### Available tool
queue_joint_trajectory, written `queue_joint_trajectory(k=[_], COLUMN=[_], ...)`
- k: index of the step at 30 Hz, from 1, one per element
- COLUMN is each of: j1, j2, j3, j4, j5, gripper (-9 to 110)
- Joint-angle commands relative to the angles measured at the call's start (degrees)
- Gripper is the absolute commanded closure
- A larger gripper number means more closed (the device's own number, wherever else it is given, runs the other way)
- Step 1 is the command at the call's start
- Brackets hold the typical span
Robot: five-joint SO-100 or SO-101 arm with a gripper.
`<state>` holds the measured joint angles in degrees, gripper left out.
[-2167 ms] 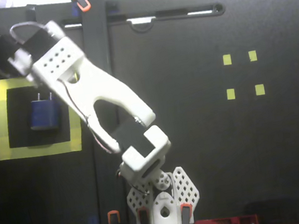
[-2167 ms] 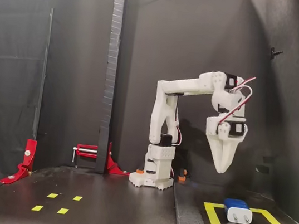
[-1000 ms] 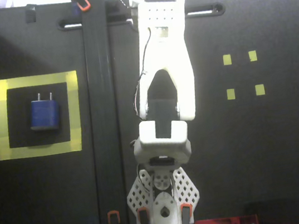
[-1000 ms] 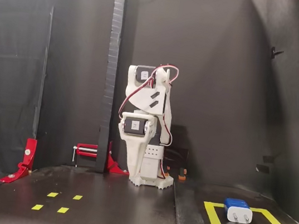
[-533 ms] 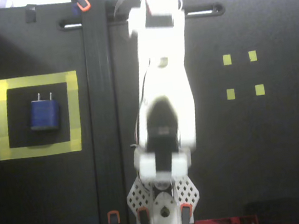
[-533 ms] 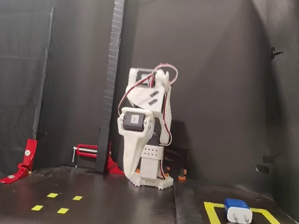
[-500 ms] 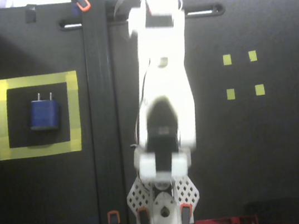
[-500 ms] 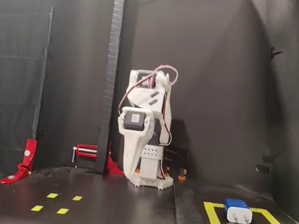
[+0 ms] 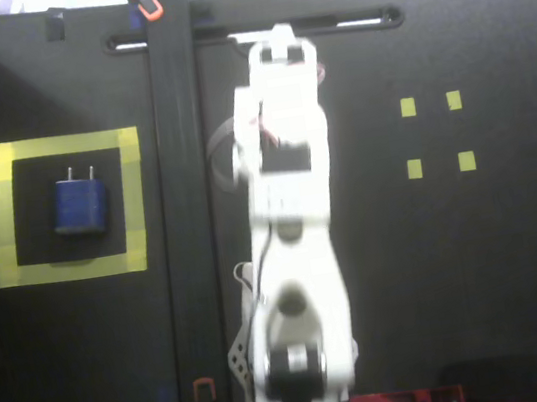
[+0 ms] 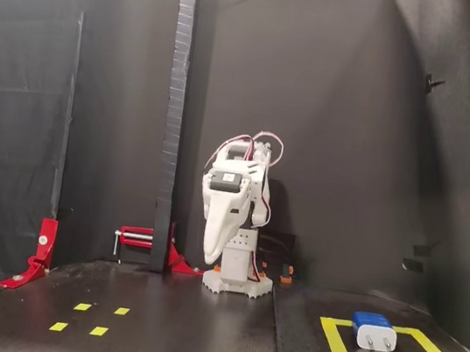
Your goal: Grasp the block and place it in the designated area.
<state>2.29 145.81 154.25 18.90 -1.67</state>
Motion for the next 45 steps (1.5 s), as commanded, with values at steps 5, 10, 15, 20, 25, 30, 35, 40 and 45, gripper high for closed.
queue_joint_trajectory(k=[5,10,15,20,25,30,35,40,45], j1=[-1.58,-2.11,-2.72,-2.9,-3.25,-3.52,-3.52,-3.52,-3.52], j2=[14.85,23.73,31.99,37.71,43.15,43.51,43.51,43.51,43.51], j3=[8.26,11.25,14.15,16.79,20.83,23.2,25.58,25.66,25.66], j4=[3.16,10.9,17.67,23.29,26.81,26.54,24.43,24.87,24.87], j5=[-0.79,-1.14,-1.41,-1.93,-2.81,-3.34,-3.69,-4.13,-4.22], gripper=[102,102,102,102,102,102,102,101,101])
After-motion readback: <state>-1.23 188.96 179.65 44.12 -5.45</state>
